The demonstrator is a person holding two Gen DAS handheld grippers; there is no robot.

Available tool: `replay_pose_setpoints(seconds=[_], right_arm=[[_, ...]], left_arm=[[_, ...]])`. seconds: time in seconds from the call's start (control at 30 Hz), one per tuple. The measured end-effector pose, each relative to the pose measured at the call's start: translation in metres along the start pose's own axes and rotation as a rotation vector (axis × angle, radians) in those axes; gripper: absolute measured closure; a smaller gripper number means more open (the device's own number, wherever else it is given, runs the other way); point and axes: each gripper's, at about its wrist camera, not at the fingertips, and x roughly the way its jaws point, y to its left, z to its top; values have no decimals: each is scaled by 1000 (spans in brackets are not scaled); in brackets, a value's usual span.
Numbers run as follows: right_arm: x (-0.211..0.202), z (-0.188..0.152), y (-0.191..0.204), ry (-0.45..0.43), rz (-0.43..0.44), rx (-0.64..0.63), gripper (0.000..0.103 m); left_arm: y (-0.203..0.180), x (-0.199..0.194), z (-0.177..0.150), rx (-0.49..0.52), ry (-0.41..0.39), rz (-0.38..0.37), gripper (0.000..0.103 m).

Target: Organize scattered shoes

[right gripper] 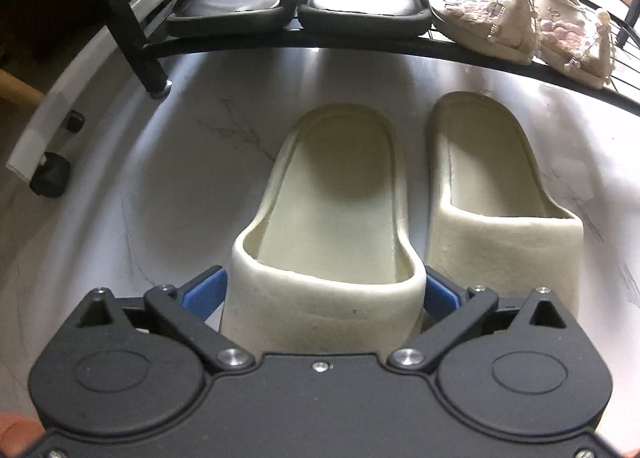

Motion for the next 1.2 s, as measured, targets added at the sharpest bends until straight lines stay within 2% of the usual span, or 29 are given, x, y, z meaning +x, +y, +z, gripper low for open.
replay_pose_setpoints(seconds=[0.17, 0.57, 0.73, 0.83, 0.97, 1.03, 1.1, 1.2], right_arm=[[-4, 4, -1, 39, 23, 42, 0], [-90, 13, -32, -32, 170, 113, 0], [-139, 16, -69, -44, 180, 129, 0], [-170, 11, -101, -41, 195, 177, 0], [-184, -1, -134, -81, 192, 260, 0], [-184, -14, -142, -140, 123, 268, 0], [-176, -23, -145, -149, 73, 275, 0], [-166, -24, -142, -147, 100, 256, 0]], left_arm=[[0, 0, 0, 0, 1, 3, 1], [-9, -10, 0, 48, -53, 24, 1], [-26, -16, -2, 82, -63, -31, 1], [-40, -15, -1, 64, -28, -84, 1], [-64, -12, -3, 38, 24, -153, 1], [-86, -12, -5, 83, 29, -136, 1], [-105, -11, -7, 141, 30, -105, 1], [-137, -4, -14, 249, 56, -55, 1]])
